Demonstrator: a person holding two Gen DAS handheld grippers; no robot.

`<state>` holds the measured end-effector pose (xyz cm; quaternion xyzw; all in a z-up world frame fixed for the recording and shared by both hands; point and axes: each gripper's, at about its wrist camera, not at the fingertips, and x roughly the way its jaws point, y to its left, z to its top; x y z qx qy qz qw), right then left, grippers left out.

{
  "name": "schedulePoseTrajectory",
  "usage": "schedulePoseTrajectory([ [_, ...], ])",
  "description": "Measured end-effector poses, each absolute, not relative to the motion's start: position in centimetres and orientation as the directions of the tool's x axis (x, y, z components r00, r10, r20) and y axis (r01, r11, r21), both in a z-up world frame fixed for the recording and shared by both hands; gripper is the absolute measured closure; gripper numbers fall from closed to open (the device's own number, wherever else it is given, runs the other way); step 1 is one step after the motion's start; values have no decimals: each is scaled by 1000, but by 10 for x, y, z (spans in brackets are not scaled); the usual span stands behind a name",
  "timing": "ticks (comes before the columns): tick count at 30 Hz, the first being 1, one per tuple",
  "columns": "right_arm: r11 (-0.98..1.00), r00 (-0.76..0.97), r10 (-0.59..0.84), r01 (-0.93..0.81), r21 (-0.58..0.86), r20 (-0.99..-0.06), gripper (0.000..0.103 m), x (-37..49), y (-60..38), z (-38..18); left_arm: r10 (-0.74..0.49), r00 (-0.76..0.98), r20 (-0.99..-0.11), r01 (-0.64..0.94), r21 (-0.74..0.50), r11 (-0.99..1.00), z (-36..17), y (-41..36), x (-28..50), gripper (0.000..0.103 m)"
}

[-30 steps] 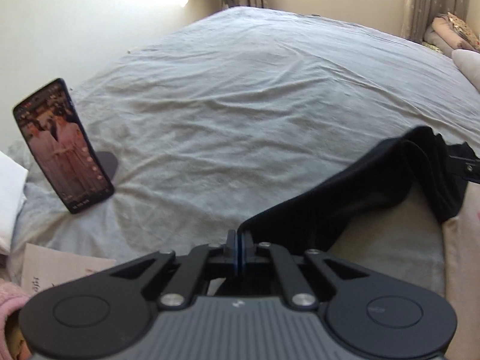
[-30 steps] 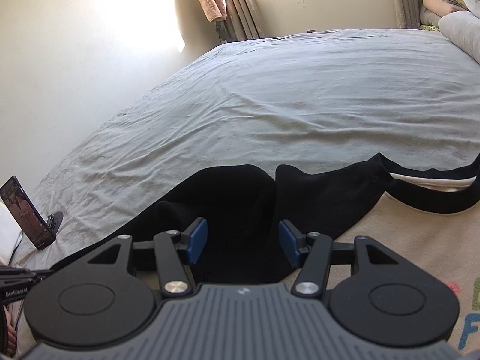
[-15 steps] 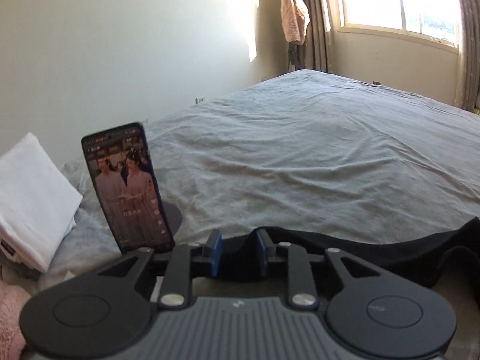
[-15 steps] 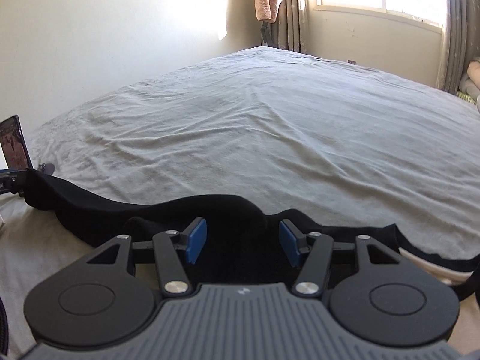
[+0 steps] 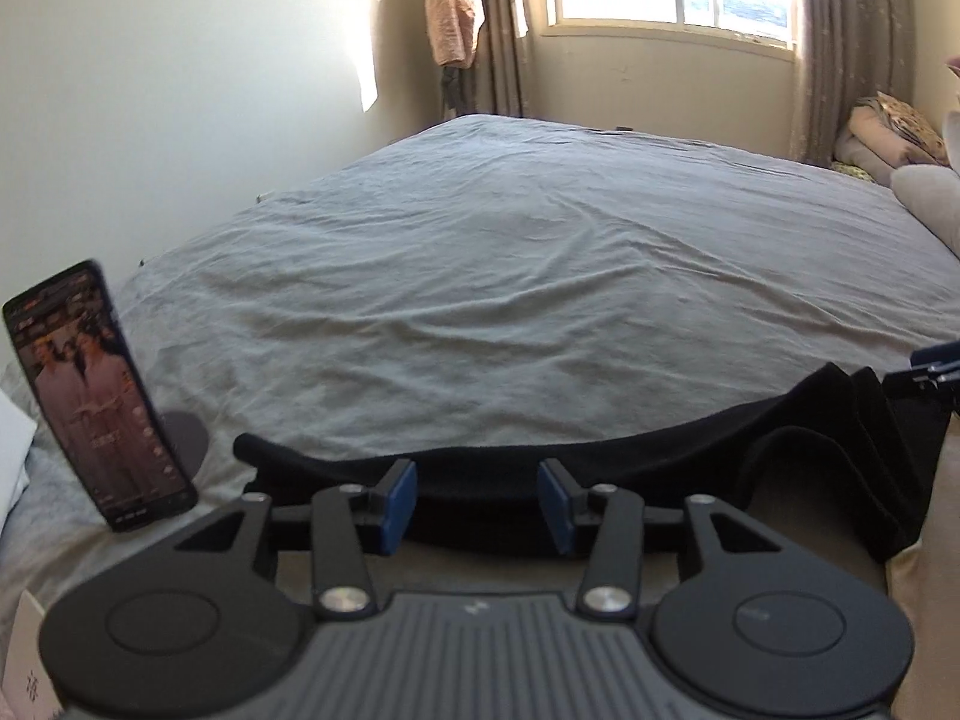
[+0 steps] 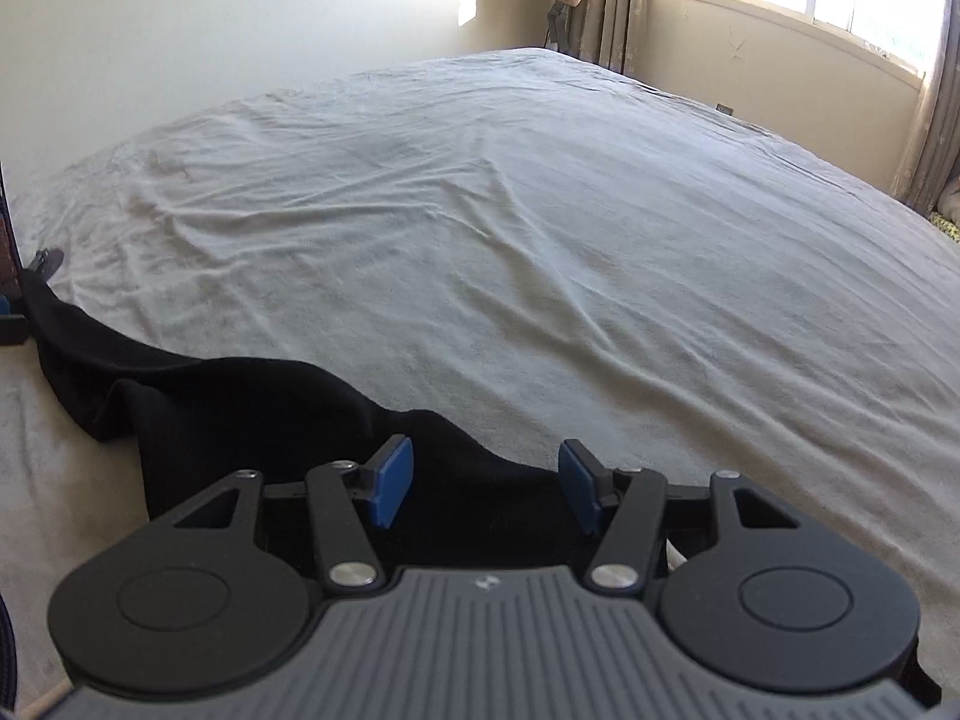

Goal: Fold clothes
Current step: 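Grasp the other black sleeve with the left gripper while the right gripper grasps it nearer the shoulder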

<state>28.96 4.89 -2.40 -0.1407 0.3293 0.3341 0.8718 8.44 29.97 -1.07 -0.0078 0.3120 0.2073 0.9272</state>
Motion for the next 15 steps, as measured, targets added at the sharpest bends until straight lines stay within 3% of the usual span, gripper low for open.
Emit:
schedulePoseTrajectory([
  [6, 744, 581, 454, -664, -71, -675, 45, 298, 44, -43, 354, 736, -577, -323, 161, 933, -28, 290, 97, 56],
  [15, 744, 622, 497, -665, -71, -605, 48, 294, 37, -61, 326, 752, -573, -241, 221, 945, -43, 277, 103, 54],
])
